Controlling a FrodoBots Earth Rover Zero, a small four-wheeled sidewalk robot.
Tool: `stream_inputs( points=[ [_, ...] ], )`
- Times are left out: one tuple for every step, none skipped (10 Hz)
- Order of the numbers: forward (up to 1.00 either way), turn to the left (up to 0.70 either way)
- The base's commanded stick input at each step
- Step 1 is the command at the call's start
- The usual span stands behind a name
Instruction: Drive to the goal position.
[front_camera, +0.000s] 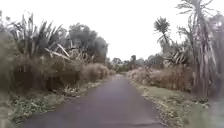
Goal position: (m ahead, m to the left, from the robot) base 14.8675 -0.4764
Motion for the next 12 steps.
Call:
stream_inputs(
  points=[
    [0.85,0.00],
    [0.85,0.00],
    [0.85,0.00],
    [0.85,0.00],
    [0.85,0.00],
    [0.85,0.00],
    [0.85,0.00],
    [0.85,0.00],
    [0.85,0.00],
    [0.85,0.00],
    [0.85,0.00],
    [0.85,0.00]
  ],
)
